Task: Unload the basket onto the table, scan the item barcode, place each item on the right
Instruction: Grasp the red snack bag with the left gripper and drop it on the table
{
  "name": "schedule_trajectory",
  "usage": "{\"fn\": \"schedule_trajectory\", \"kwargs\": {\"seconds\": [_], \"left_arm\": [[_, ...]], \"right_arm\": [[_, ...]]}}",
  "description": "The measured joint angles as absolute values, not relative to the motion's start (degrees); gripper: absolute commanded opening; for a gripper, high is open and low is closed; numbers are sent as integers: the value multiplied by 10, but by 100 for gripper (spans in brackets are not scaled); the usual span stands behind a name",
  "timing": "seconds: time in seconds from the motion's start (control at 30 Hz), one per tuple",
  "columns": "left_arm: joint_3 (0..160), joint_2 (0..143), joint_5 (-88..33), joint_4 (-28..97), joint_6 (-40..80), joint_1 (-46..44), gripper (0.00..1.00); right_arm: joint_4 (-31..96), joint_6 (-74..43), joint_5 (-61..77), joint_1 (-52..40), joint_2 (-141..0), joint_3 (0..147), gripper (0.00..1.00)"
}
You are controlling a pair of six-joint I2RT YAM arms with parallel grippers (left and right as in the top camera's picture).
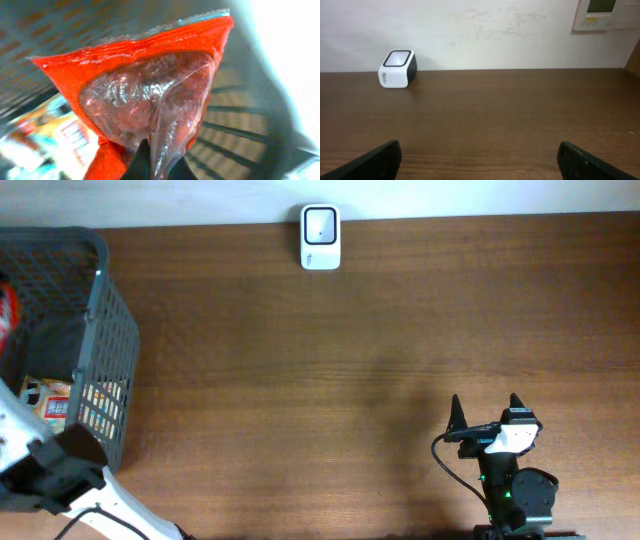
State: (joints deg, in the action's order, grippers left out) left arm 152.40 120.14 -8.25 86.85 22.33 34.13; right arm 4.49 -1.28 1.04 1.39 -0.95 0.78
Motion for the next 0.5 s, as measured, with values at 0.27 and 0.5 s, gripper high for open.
{"fn": "schedule_trajectory", "kwargs": {"seconds": [0.27,0.5], "left_arm": [[1718,1111,-269,890,172,152,0],[1661,1162,-150,958,118,-163,0]], "right_arm": [[45,-13,11,14,-10,8,98],[45,-13,10,14,-10,8,98]]}}
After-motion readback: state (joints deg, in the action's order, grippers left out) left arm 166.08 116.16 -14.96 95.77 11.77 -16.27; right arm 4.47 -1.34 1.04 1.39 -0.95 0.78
